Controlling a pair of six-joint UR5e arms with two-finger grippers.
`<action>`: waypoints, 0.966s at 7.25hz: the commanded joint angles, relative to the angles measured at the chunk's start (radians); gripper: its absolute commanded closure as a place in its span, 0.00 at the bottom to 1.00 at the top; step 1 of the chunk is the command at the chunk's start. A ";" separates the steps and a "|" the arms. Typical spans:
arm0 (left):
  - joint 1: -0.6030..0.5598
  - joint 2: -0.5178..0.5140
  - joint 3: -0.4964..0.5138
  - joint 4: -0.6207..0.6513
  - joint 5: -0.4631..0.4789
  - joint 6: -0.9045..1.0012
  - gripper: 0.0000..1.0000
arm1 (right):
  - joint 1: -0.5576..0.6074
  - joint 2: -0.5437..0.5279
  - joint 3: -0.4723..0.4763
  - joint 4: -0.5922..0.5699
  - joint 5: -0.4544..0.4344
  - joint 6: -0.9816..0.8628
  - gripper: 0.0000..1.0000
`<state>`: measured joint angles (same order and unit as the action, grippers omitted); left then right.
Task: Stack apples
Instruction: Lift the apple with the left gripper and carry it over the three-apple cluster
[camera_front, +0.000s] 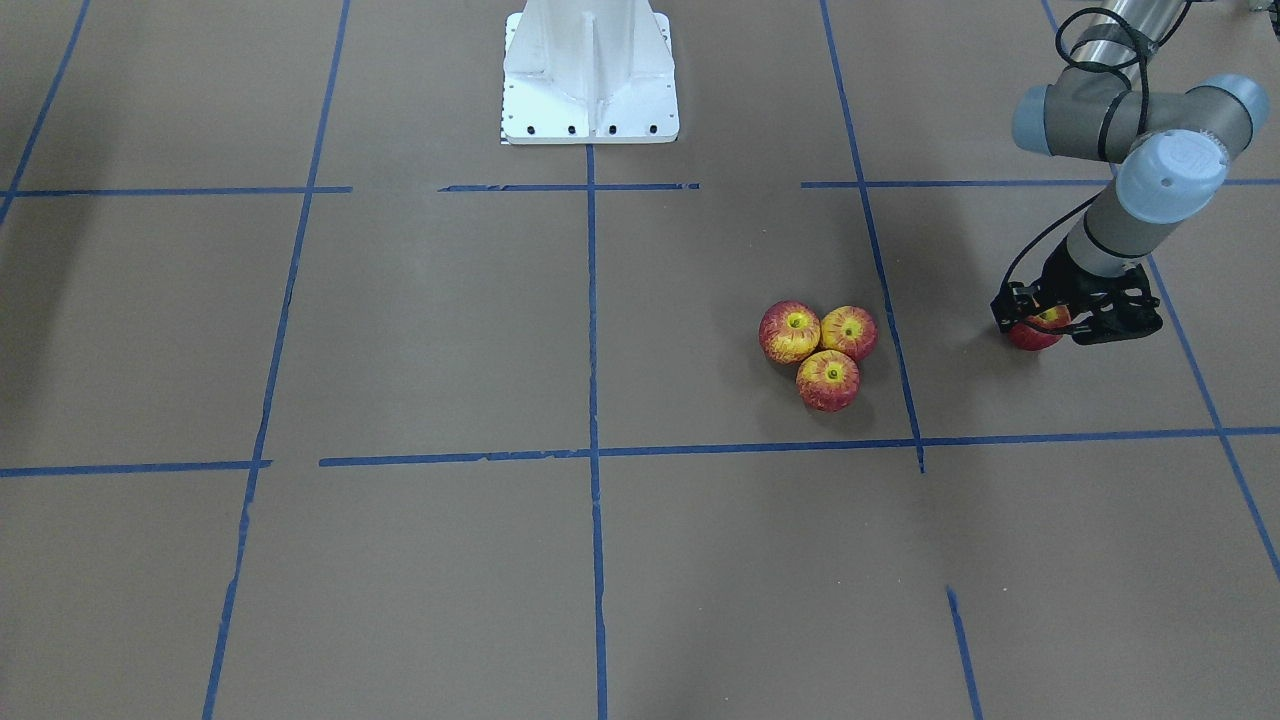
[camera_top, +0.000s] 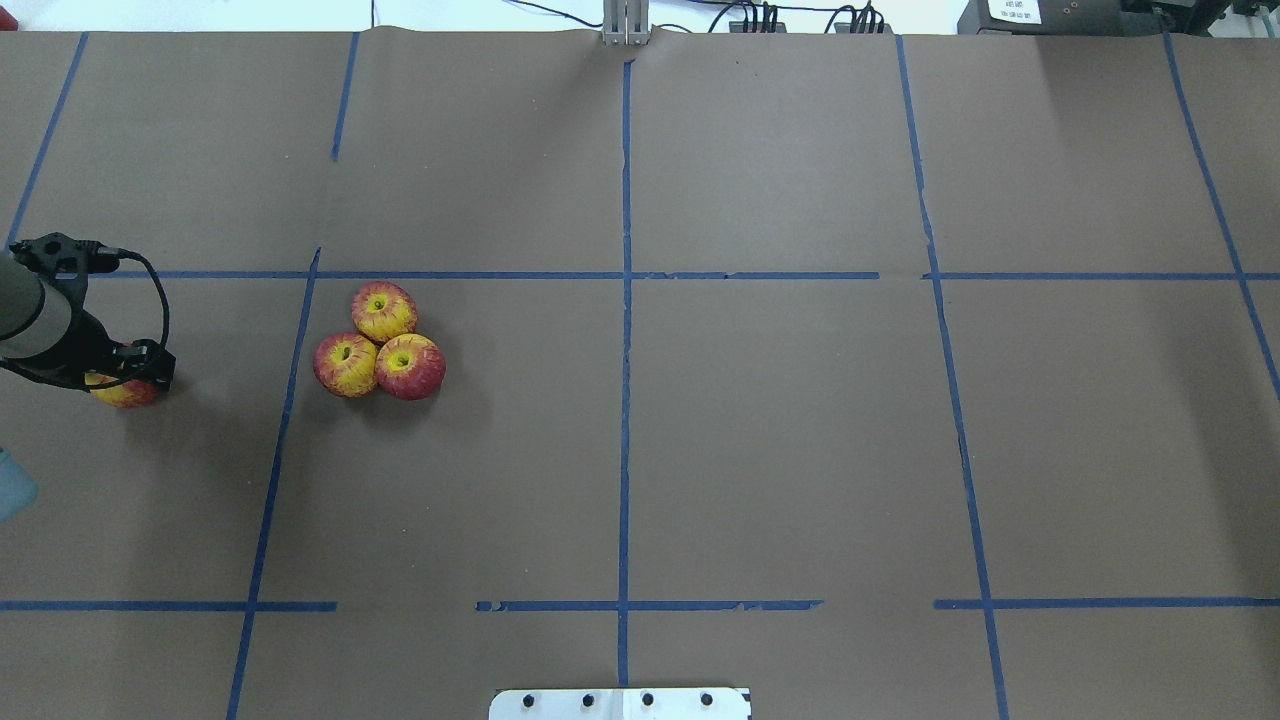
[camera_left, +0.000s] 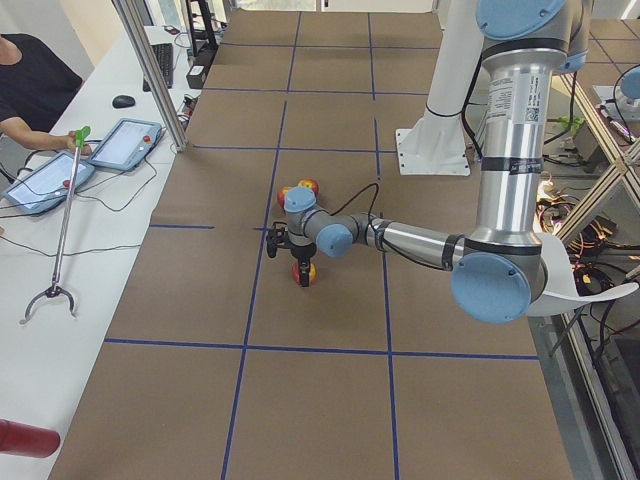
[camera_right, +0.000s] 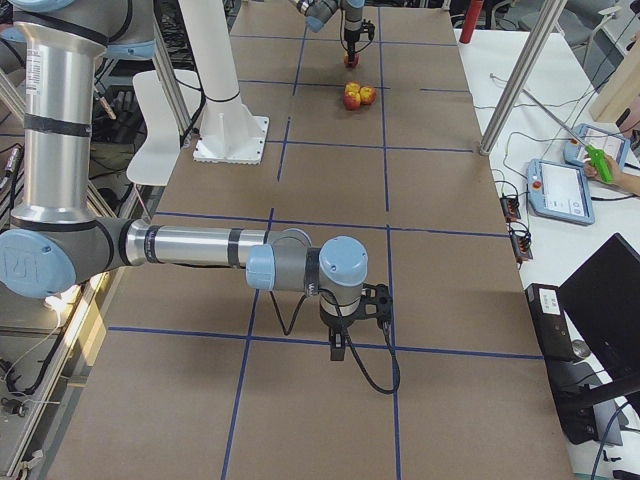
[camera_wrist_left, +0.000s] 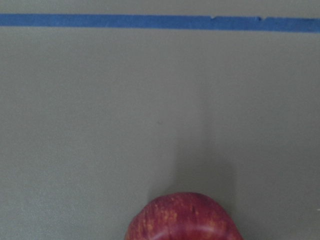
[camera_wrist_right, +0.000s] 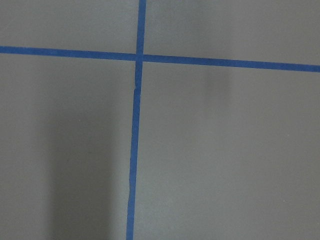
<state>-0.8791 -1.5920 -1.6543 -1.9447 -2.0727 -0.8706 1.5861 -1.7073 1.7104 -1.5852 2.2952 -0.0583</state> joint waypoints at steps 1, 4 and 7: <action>-0.006 -0.011 -0.046 0.009 -0.007 0.021 1.00 | 0.000 0.000 0.001 0.001 0.000 0.000 0.00; -0.003 -0.069 -0.203 0.053 -0.014 -0.083 1.00 | 0.000 0.000 0.000 0.001 0.000 0.000 0.00; 0.021 -0.245 -0.176 0.052 -0.071 -0.287 1.00 | 0.000 0.000 0.000 0.001 0.000 0.000 0.00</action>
<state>-0.8742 -1.7647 -1.8459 -1.8947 -2.1067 -1.0849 1.5861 -1.7073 1.7104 -1.5852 2.2949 -0.0583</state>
